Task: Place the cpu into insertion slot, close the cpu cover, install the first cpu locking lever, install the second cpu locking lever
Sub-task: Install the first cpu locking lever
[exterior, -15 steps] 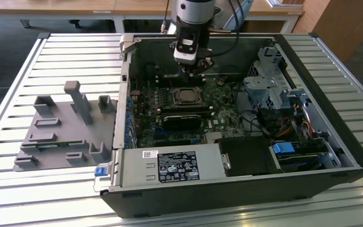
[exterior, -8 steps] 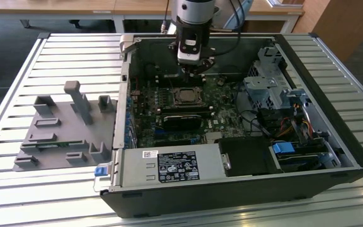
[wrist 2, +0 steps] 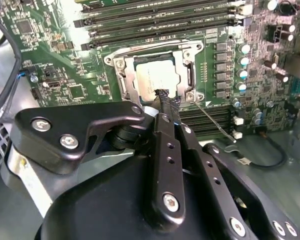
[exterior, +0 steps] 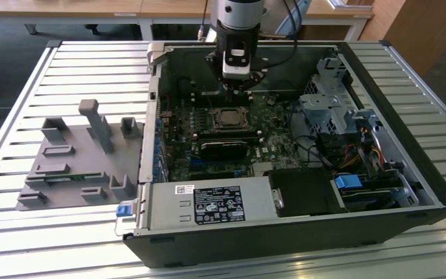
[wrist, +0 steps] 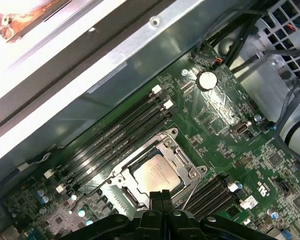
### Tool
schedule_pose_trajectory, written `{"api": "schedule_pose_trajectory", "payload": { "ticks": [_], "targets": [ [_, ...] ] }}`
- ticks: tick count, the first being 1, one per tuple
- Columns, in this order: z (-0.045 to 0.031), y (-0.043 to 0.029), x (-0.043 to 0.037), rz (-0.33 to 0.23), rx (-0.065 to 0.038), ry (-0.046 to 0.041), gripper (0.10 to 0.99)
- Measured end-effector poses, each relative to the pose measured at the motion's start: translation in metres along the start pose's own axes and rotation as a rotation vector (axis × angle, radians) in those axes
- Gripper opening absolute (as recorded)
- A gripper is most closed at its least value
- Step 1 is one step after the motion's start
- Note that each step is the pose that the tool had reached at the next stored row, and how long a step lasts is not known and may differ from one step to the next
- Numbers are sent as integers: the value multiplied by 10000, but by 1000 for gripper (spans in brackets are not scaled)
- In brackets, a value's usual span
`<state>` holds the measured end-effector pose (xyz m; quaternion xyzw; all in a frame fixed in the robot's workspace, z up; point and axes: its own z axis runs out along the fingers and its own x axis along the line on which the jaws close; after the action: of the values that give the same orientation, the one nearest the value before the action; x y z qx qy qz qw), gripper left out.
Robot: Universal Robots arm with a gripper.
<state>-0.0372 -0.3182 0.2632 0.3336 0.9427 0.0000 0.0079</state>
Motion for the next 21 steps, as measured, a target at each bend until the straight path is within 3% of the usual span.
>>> {"api": "schedule_pose_trajectory", "payload": {
  "ticks": [21],
  "targets": [
    [0,0,0,-2276,2,-9,106]
  ]
}}
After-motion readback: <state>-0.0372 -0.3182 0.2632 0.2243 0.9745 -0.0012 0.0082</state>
